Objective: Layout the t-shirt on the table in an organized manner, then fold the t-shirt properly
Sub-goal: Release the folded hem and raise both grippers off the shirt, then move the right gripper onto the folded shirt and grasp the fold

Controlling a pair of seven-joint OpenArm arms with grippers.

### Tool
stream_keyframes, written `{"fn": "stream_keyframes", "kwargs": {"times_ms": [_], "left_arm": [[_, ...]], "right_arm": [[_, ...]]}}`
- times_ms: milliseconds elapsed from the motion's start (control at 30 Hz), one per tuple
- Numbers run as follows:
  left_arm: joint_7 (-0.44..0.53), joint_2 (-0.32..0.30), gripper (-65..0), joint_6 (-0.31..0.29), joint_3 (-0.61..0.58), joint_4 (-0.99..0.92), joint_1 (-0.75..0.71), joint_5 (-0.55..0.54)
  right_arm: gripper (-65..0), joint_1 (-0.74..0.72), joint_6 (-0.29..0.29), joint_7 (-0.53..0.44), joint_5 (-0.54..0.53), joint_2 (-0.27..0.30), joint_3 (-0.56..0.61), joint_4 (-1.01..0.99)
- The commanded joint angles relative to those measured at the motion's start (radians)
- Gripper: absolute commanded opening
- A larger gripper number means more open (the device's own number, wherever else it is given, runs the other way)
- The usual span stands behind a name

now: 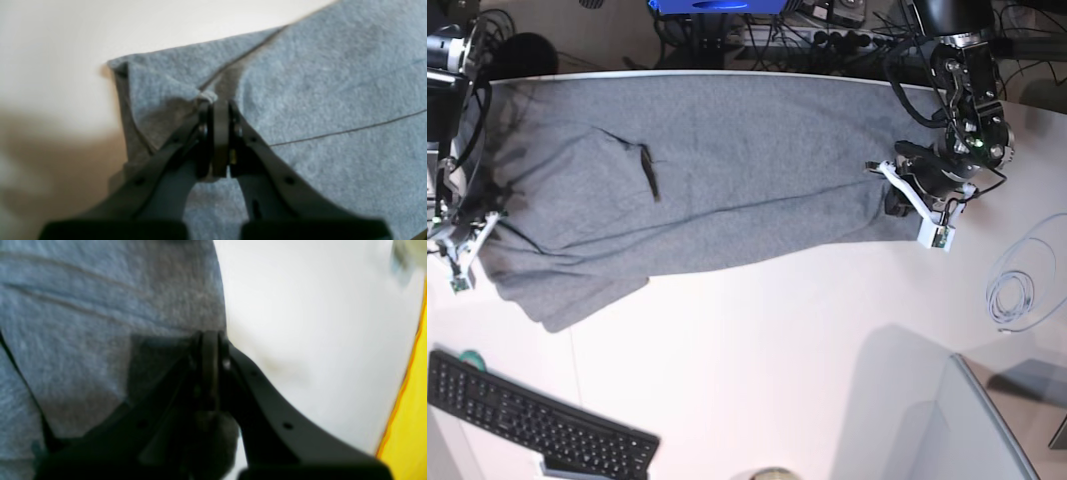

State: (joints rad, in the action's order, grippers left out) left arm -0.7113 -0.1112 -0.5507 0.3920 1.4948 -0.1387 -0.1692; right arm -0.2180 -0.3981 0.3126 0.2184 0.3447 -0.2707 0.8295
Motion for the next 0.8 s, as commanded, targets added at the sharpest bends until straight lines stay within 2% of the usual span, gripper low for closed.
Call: {"fn": "stream_keyframes", "kwargs": {"times_ms": [0,100,200,267,333,400,433,500,600,700,767], "left_arm": [[0.017,-0.009,-65.0,-0.002,0.003,0.02,0.017,-0.014],[0.017,-0.011,-65.0,-0.002,0.003,0.02,0.017,-0.014],[0.017,-0.011,-65.0,-0.002,0.003,0.02,0.017,-0.016],[0.017,-0.009,-65.0,-0.002,0.003,0.031,0.018,-0.016],[0.015,-0.003,-65.0,-0.002,-0.006,0.05,0.029,-0.016],[0.014,0.0,-65.0,-0.001,-0.017,0.071,0.029,-0.016],[0.012,0.001,-65.0,-0.001,-0.023,0.08,0.029,-0.011],[0.012,0.001,-65.0,-0.001,-0.038,0.091,0.029,-0.008],[0.012,0.003,-65.0,0.001,-0.049,0.091,0.023,-0.013],[0.012,0.006,-65.0,0.001,-0.055,0.091,-0.009,-0.016],[0.012,0.015,-65.0,0.001,-0.048,0.106,-0.039,-0.016]], "right_arm": [[-64.7,-0.022,0.012,-0.011,0.016,0.035,-0.005,0.04],[-64.7,0.061,0.009,0.059,0.022,0.023,-0.005,0.216],[-64.7,0.2,-0.003,0.115,0.022,-0.042,-0.002,0.485],[-64.7,0.303,-0.063,0.139,0.022,-0.1,0.0,0.675],[-64.7,0.406,-0.167,0.171,0.022,-0.192,0.012,0.856],[-64.8,0.5,-0.247,0.219,0.022,-0.269,0.08,0.994],[-64.8,0.539,-0.264,0.239,0.022,-0.298,0.126,1.045],[-64.8,0.59,-0.266,0.268,0.022,-0.324,0.232,1.085],[-64.8,0.589,-0.259,0.294,0.022,-0.329,0.345,1.055],[-64.8,0.57,-0.189,0.291,0.022,-0.35,0.393,1.002],[-64.8,0.553,-0.17,0.29,0.022,-0.356,0.397,0.976]]}}
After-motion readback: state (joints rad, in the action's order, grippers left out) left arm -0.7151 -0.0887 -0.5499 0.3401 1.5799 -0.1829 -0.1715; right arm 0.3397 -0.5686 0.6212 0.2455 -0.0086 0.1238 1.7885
